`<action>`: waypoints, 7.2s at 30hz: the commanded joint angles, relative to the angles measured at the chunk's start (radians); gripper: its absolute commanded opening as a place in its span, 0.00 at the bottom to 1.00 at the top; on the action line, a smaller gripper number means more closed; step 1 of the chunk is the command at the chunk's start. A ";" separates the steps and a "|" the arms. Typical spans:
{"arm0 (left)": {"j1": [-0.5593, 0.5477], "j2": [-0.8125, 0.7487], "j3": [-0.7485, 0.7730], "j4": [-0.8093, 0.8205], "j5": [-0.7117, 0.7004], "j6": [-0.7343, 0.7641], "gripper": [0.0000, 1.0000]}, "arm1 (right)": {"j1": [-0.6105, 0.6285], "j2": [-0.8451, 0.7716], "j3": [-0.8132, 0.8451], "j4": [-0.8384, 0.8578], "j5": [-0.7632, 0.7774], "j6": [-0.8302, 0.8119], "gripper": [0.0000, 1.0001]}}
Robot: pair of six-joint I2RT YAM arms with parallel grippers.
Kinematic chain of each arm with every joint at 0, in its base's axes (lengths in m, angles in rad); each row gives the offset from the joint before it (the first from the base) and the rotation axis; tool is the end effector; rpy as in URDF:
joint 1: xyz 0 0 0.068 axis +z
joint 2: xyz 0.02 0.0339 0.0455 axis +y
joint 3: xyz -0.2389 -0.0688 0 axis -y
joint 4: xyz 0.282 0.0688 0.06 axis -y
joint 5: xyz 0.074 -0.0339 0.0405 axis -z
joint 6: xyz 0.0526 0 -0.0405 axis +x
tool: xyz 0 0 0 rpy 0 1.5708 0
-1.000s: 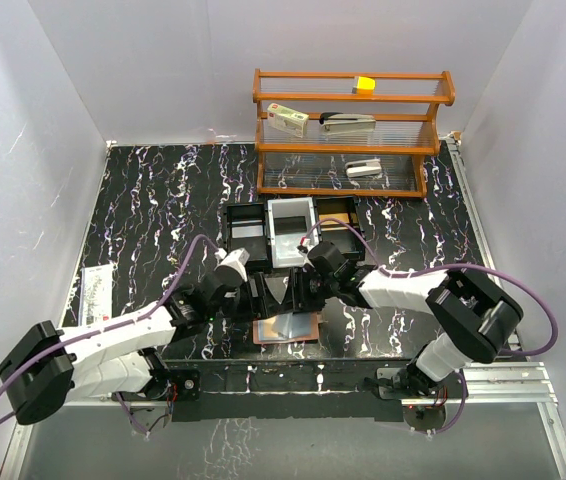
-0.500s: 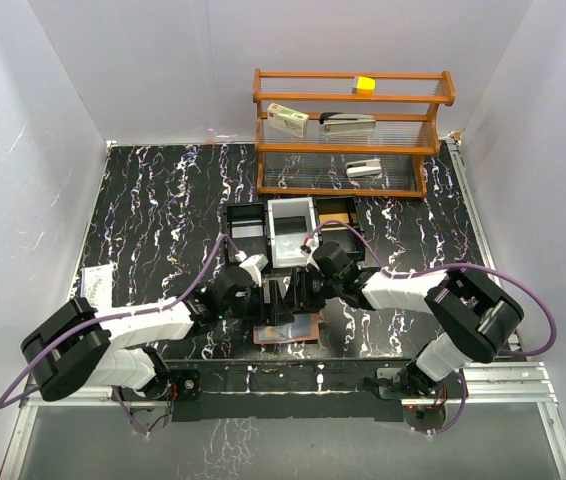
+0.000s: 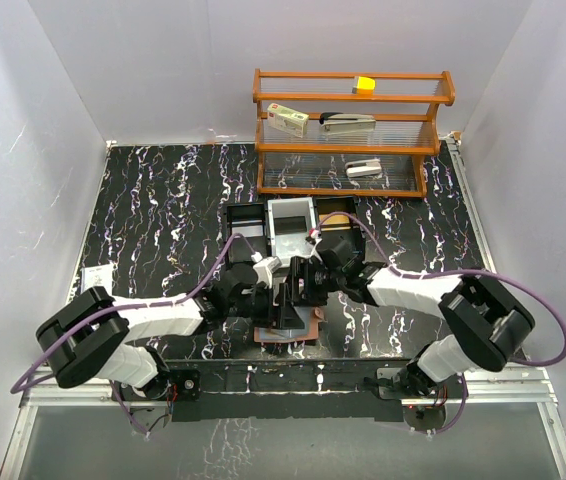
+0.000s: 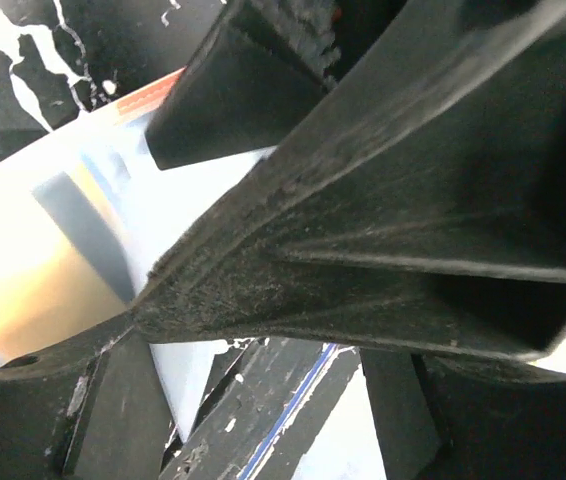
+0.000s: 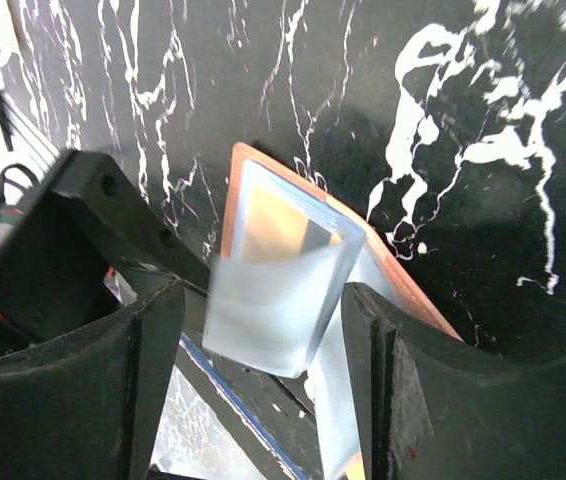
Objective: Take the credit cards out of the card holder
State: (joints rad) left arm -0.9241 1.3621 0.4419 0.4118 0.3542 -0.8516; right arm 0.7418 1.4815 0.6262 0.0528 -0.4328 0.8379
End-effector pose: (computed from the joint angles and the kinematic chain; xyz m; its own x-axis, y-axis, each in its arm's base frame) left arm 0.1643 -0.2478 0.0991 -0.8937 0.0127 -0.4484 0.3927 0.5053 -0.7684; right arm 0.2163 0.2281 0.0904 -0.9702 0.0260 -0.2408 -0.1601 0.6771 0.7183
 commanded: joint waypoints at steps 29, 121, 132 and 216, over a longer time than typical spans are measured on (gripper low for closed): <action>-0.011 0.047 0.126 -0.134 0.007 0.064 0.60 | -0.016 -0.056 0.115 -0.142 -0.011 -0.020 0.48; 0.081 -0.646 -0.008 -0.642 -0.561 -0.009 0.99 | 0.281 0.172 0.342 -0.373 0.423 -0.028 0.63; 0.081 -0.718 0.033 -0.791 -0.679 -0.023 0.99 | 0.312 0.220 0.410 -0.453 0.507 -0.065 0.67; 0.081 -0.499 -0.243 -0.164 -0.120 -0.046 0.56 | 0.202 0.141 0.250 -0.240 0.307 0.067 0.48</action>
State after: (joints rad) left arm -0.8455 0.7990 0.1776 0.1608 0.1768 -0.8936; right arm 0.9504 1.6451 0.8856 -0.2226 -0.1184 0.8936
